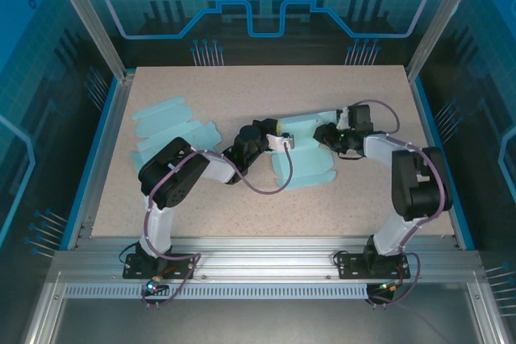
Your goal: Fold the paper box
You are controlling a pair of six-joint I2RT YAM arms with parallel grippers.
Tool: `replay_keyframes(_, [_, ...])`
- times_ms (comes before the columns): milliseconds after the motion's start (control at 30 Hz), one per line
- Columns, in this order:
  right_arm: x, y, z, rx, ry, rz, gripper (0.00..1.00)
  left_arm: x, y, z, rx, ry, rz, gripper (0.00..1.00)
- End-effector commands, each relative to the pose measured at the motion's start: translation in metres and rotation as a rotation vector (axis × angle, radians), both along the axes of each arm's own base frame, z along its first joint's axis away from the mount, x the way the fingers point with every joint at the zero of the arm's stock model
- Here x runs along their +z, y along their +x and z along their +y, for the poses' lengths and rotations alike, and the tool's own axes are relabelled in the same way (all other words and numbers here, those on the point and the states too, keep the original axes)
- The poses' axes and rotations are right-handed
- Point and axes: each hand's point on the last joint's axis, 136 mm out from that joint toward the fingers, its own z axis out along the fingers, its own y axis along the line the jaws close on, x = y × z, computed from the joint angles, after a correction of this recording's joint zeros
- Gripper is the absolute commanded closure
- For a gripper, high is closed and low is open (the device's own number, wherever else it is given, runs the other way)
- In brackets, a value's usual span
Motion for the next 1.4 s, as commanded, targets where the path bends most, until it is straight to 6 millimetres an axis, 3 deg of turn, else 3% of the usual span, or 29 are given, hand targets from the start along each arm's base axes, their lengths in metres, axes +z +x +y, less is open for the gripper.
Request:
replay_keyframes(0, [0.011,-0.019,-0.022,-0.01,-0.084,0.023,0.59,0.003,-0.002,-0.008,-0.043,0.025,-0.095,1.0])
replay_keyframes(200, [0.046,-0.025,-0.053,-0.059,-0.125,-0.025,0.56,0.002,-0.005,-0.011,-0.069,0.038,-0.129,1.0])
replay_keyframes(400, [0.077,-0.008,-0.101,-0.146,-0.14,-0.057,0.56,-0.003,-0.011,-0.014,-0.111,0.072,-0.148,1.0])
replay_keyframes(500, [0.08,0.009,-0.12,-0.167,-0.126,-0.045,0.56,-0.003,-0.014,-0.016,-0.13,0.08,-0.168,1.0])
replay_keyframes(667, [0.061,0.045,-0.138,-0.165,-0.093,-0.015,0.58,-0.008,-0.015,-0.019,-0.156,0.114,-0.185,1.0])
replay_keyframes(800, [0.041,0.073,-0.134,-0.114,-0.048,0.0,0.58,-0.009,-0.014,-0.02,-0.155,0.118,-0.192,1.0])
replay_keyframes(1000, [0.013,0.095,-0.12,-0.051,-0.018,0.032,0.59,-0.015,-0.01,-0.018,-0.145,0.134,-0.191,1.0])
replay_keyframes(1200, [-0.009,0.095,-0.101,0.003,0.002,0.056,0.59,-0.021,-0.006,-0.019,-0.14,0.145,-0.201,1.0])
replay_keyframes(1367, [-0.021,0.084,-0.088,0.042,-0.015,0.067,0.59,-0.023,-0.003,-0.019,-0.135,0.147,-0.205,1.0])
